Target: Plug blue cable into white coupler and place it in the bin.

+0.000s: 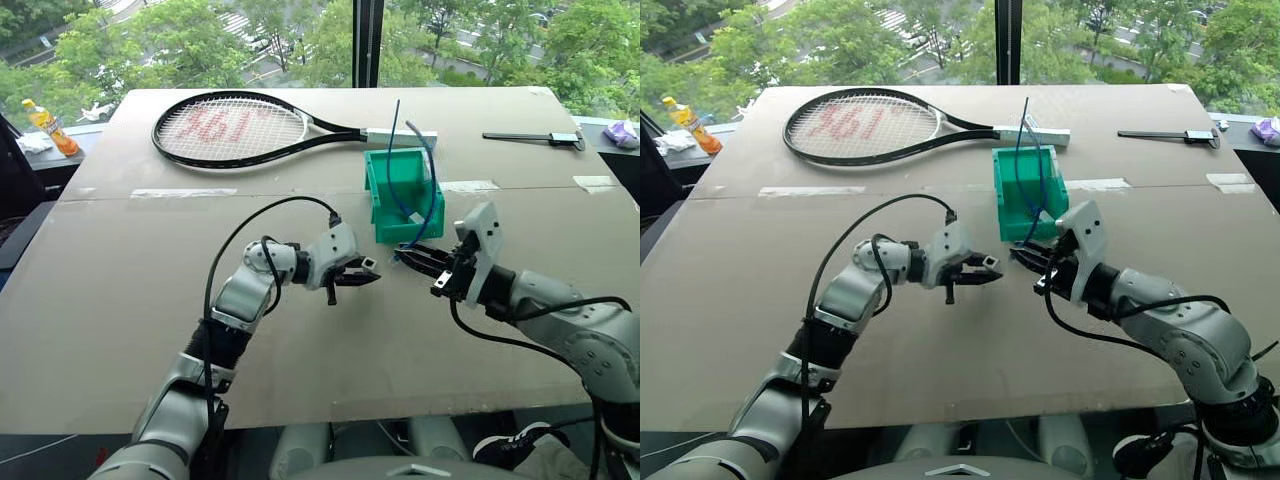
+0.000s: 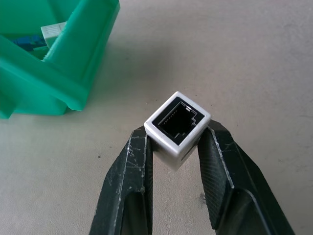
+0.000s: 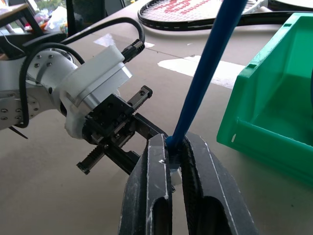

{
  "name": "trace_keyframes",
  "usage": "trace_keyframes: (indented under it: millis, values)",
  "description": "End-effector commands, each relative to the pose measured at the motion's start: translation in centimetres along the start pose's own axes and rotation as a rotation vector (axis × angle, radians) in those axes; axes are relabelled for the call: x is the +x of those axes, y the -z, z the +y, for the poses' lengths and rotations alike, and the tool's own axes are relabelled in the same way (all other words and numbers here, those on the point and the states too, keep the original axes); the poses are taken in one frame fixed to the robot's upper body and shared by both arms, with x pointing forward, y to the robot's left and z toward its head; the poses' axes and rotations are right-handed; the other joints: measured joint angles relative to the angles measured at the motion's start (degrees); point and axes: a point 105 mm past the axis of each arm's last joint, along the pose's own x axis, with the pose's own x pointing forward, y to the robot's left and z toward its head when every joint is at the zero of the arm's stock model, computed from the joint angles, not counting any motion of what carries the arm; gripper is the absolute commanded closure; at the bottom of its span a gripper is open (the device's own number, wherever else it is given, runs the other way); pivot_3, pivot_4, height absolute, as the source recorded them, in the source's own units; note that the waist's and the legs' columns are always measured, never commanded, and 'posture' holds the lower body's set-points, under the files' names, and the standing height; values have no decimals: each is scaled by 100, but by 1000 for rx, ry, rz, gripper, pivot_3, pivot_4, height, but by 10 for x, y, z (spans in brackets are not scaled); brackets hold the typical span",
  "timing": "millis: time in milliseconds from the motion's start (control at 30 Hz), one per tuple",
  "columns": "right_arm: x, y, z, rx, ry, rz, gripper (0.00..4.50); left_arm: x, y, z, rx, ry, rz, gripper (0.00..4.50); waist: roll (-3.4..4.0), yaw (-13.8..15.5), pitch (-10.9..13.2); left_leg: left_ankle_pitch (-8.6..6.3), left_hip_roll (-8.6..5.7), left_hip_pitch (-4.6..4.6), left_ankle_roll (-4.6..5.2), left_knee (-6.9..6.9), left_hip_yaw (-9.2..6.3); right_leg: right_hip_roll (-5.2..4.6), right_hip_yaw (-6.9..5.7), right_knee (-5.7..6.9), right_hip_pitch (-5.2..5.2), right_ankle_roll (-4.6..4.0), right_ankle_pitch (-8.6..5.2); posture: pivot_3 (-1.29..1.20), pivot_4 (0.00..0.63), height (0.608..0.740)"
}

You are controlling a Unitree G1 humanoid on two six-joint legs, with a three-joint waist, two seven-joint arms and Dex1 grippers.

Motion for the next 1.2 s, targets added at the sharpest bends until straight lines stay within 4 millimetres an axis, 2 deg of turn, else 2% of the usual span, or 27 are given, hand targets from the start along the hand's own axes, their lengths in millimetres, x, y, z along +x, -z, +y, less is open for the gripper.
trace_keyframes:
  millis: [33, 233, 367, 633, 900, 1200]
  values:
    - [6, 1, -1, -63, -36, 26, 4500, 3, -8, 3, 43, -3, -13, 3766, 0, 5, 0, 0, 0, -1, 0, 0, 0, 0, 0, 0, -1, 0, 0, 0, 150, 740]
    - [25, 0, 0, -151, -95, 59, 4500, 6, -2, 1, 90, 40, 25, 3766, 0, 2, 0, 0, -2, -2, 0, 1, 0, -1, 0, 0, -2, 0, 0, 0, 150, 740]
    - [30, 0, -1, -158, -100, 64, 4500, 6, 1, 2, 96, 42, 32, 3766, 0, 6, 0, 0, -2, -3, 0, 0, -3, -1, -3, 0, -3, 0, 0, 0, 150, 740]
    - [37, 12, -1, -148, -93, 117, 4500, 7, 2, 2, 96, 52, 31, 3766, 1, 2, 0, 0, -2, -1, 0, 1, -2, -2, -2, 1, -3, 0, 1, 0, 150, 740]
    - [37, 32, -3, -208, -85, 224, 4500, 7, 2, 2, 96, 52, 31, 3766, 1, -3, -1, 0, -3, 3, 0, 1, -2, -2, -1, 3, 0, 0, 1, 0, 150, 740]
    - [34, 37, -3, -293, -71, 313, 4500, 8, 1, 2, 101, 48, 32, 3766, 1, -5, -3, 0, -3, 8, 0, 1, -1, -2, -1, 4, 3, 0, 1, 0, 150, 740]
